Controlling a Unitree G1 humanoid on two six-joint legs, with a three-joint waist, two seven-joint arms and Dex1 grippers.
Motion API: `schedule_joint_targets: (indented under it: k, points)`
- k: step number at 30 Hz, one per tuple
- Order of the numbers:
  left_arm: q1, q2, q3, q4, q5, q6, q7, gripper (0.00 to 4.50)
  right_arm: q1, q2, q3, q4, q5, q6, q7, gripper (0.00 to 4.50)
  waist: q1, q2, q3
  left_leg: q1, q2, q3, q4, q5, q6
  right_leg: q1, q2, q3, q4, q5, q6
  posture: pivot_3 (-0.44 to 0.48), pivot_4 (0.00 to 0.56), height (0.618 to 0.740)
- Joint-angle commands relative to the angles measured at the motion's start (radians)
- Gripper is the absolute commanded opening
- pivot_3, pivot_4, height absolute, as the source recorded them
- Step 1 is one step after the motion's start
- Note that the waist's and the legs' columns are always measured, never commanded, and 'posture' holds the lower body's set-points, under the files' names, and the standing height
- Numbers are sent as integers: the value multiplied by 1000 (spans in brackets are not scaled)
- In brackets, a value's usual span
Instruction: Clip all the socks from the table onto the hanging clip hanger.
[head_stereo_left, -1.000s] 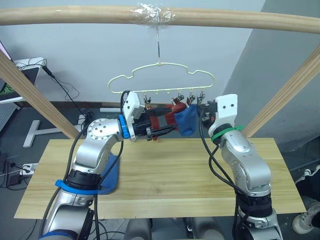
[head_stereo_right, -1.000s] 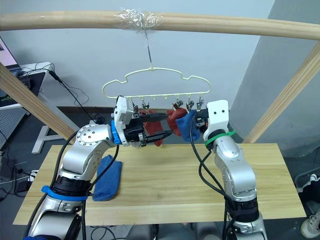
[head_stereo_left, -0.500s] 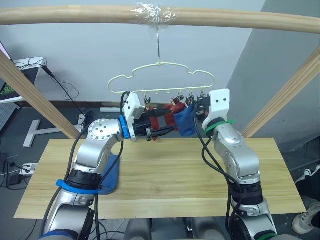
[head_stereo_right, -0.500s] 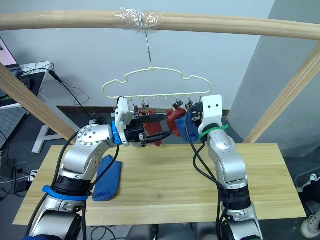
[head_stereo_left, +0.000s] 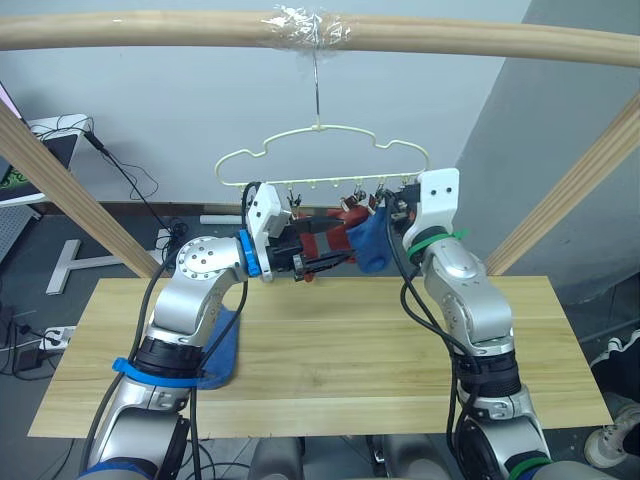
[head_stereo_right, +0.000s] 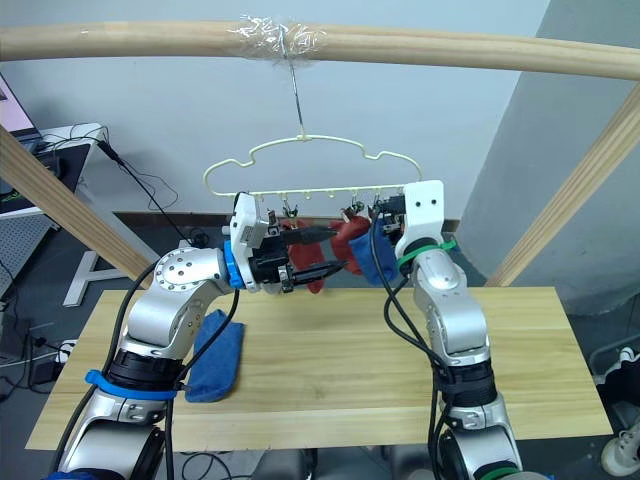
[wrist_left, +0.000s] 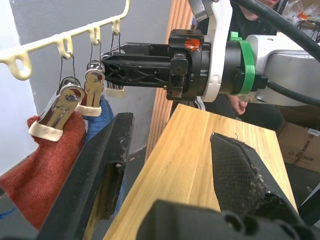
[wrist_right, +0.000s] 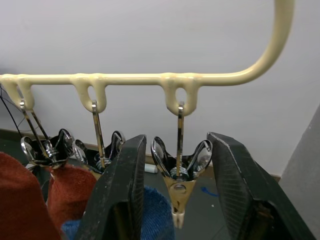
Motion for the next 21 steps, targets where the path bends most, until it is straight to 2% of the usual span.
schedule_joint_targets:
  k: [1, 6, 9, 14, 17, 21]
  points:
    - [-17, -5, 10, -33, -11, -6, 5, 2803, -33, 11, -11, -16, 12, -28, 3, 1974, 0, 0, 0, 0, 0, 0, 0, 0, 0, 0, 0, 0, 0, 0, 0, -35, 186, 705]
    - [-15, -8, 14, -33, -21, -4, 0, 2803, -44, 23, -16, -8, 19, -30, 6, 1974, 0, 0, 0, 0, 0, 0, 0, 0, 0, 0, 0, 0, 0, 0, 0, -35, 186, 705]
    - [-12, -8, 17, -32, -23, -3, 0, 2803, -46, 26, -18, -11, 23, -30, 8, 1484, 0, 0, 0, 0, 0, 0, 0, 0, 0, 0, 0, 0, 0, 0, 0, -34, 186, 705]
    - [-6, -6, 17, -35, -18, 1, 9, 2803, -46, 28, -18, -14, 26, -29, 9, 82, 0, 0, 0, 0, 0, 0, 0, 0, 0, 0, 0, 0, 0, 0, 0, -34, 186, 705]
    - [-2, -4, 27, -41, -23, 36, 32, 2803, -47, 28, -18, -15, 27, -30, 12, 34, 0, 0, 0, 0, 0, 0, 0, 0, 0, 0, 0, 0, 1, 0, 0, -34, 186, 705]
    - [49, 65, 43, -46, -14, 112, 30, 3666, -48, 26, -17, -14, 29, -28, 17, 0, -2, 0, 0, 0, 0, 0, 0, 0, 0, 0, 0, 0, 1, 0, 0, -19, 188, 705]
